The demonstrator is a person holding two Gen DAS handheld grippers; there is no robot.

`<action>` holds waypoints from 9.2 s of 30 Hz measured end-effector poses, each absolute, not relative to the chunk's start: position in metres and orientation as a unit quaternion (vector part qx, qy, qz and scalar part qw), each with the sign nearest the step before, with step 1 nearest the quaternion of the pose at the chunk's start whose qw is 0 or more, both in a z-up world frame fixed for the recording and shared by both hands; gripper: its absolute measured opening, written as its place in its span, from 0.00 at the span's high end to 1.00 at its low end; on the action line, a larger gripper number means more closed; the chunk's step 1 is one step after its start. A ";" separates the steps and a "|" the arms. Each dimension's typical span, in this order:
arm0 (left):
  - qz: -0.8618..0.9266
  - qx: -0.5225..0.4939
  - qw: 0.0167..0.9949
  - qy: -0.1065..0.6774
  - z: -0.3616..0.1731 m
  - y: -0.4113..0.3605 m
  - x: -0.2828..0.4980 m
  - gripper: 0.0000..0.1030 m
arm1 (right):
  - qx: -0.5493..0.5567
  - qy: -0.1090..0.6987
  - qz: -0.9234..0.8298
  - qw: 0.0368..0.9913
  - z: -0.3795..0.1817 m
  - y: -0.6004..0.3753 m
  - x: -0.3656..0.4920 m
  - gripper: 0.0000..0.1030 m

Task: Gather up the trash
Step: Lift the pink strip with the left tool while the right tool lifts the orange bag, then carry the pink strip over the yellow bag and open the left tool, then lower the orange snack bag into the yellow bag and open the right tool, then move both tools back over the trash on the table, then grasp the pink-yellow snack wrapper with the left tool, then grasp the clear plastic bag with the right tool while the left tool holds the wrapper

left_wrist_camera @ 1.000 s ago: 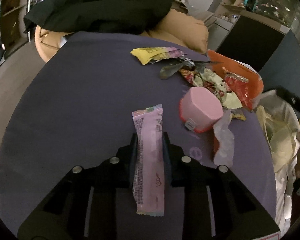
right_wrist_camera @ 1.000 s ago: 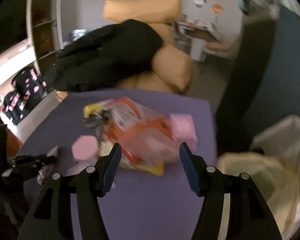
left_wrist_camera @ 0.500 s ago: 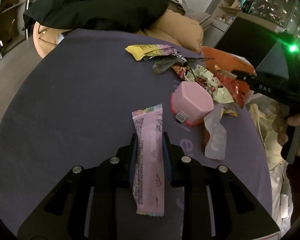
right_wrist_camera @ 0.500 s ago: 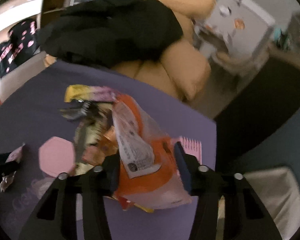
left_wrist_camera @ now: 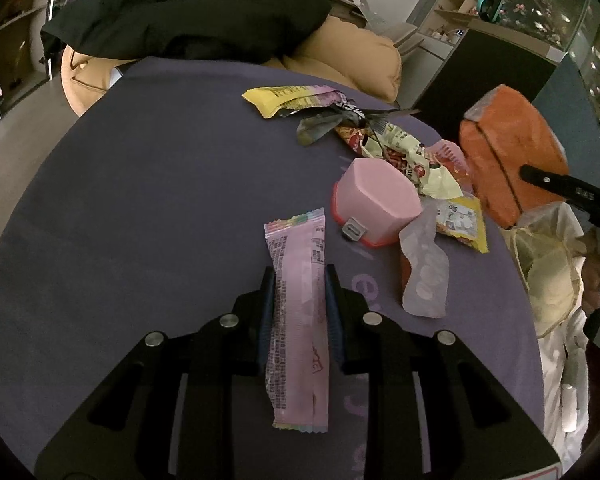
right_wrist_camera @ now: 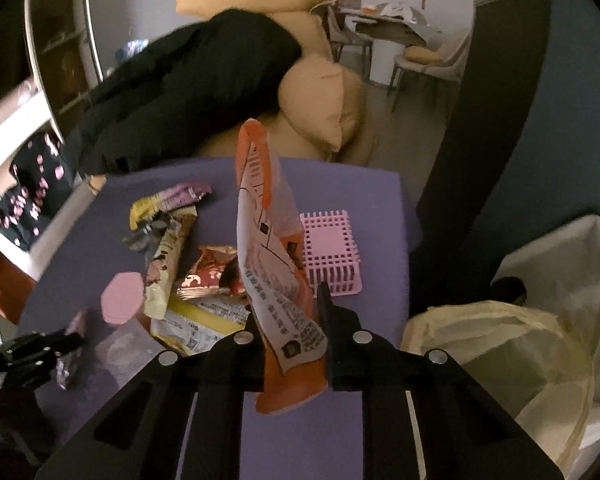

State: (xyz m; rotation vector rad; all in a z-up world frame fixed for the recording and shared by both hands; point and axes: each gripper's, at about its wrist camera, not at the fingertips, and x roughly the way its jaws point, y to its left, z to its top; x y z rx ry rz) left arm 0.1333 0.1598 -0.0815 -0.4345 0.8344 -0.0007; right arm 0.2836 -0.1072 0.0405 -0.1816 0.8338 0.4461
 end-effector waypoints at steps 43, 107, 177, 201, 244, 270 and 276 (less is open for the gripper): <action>-0.107 -0.155 0.930 0.317 0.034 0.049 0.156 0.78 | -0.008 0.266 0.229 0.936 0.116 -0.234 0.209 0.85; -0.225 -0.084 0.897 0.371 -0.001 -0.150 0.255 0.51 | 0.064 0.254 0.126 0.957 0.073 -0.373 0.215 0.85; -0.087 -0.009 0.944 0.317 -0.023 0.177 0.236 0.46 | -0.056 0.374 0.267 0.887 -0.007 -0.148 0.231 0.47; -0.057 -0.100 0.914 0.390 -0.050 0.202 0.283 0.79 | -0.088 0.415 0.233 0.875 -0.023 -0.121 0.248 0.47; 0.021 -0.257 0.890 0.377 -0.072 0.193 0.100 0.72 | -0.134 0.450 0.206 0.858 -0.052 -0.048 0.205 0.47; 0.031 -0.249 0.892 0.376 -0.073 0.191 0.098 0.71 | -0.139 0.432 0.219 0.864 -0.058 0.002 0.202 0.47; 0.031 -0.249 0.892 0.376 -0.073 0.190 0.097 0.71 | -0.119 0.433 0.224 0.865 -0.047 -0.008 0.190 0.49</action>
